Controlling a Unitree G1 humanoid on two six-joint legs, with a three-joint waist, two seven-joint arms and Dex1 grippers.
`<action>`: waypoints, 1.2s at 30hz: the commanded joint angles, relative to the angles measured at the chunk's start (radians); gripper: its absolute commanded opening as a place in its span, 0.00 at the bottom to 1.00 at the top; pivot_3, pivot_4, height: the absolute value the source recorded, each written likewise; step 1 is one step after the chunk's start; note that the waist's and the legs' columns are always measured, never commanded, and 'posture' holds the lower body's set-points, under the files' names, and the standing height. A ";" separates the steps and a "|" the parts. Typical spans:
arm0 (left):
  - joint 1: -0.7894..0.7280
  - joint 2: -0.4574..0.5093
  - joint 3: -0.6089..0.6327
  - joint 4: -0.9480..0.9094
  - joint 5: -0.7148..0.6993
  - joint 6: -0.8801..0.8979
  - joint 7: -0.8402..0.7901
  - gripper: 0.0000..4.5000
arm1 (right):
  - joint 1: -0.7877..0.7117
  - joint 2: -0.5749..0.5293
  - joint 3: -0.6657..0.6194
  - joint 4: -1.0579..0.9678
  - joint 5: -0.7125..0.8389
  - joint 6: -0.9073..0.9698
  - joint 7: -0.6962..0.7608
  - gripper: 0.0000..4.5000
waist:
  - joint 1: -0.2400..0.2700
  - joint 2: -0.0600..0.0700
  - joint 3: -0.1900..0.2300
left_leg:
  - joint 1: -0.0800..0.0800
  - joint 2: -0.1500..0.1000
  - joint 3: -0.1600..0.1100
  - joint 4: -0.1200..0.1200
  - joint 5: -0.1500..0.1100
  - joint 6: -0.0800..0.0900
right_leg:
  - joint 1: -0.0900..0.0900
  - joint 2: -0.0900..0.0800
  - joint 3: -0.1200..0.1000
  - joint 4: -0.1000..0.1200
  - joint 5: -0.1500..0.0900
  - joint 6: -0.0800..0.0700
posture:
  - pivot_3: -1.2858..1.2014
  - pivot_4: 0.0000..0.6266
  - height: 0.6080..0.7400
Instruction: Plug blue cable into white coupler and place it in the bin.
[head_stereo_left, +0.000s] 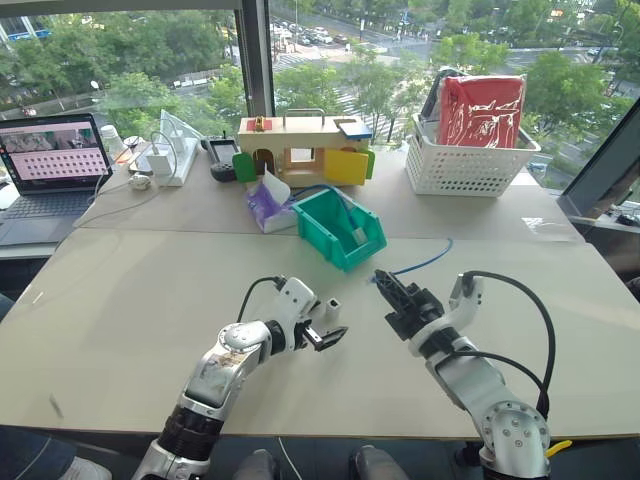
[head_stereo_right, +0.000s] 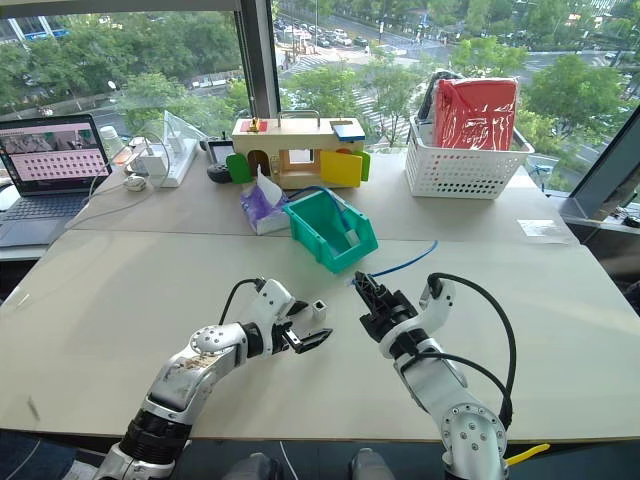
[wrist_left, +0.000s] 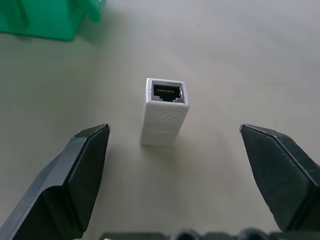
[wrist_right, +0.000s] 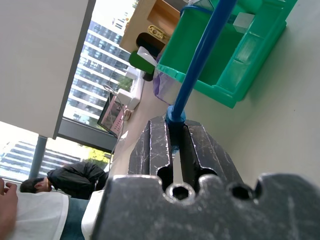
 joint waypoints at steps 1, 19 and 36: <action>-0.048 -0.013 -0.012 0.043 0.016 -0.073 -0.005 1.00 | -0.009 0.005 -0.025 -0.043 -0.004 -0.025 0.008 0.00 | 0.001 0.000 0.000 | 0.000 0.000 0.000 0.000 0.000 0.000 | 0.000 0.000 0.000 0.000 0.000 0.000 | 0.52 0.24 0.98; -0.145 -0.002 -0.070 0.132 0.058 -0.146 -0.090 0.14 | -0.024 -0.026 -0.058 -0.039 -0.025 -0.013 0.014 0.00 | 0.002 0.000 0.000 | 0.000 0.000 0.000 0.000 0.000 0.000 | 0.000 0.000 0.000 0.000 0.000 0.000 | 0.52 0.24 0.98; -0.314 0.092 -0.280 0.066 0.096 0.208 -0.250 0.14 | -0.058 -0.186 0.101 -0.049 -0.303 0.156 0.079 0.00 | -0.001 0.000 0.000 | -0.001 -0.001 0.000 0.000 0.000 0.000 | 0.000 0.000 0.000 -0.001 0.000 0.001 | 0.52 0.24 0.98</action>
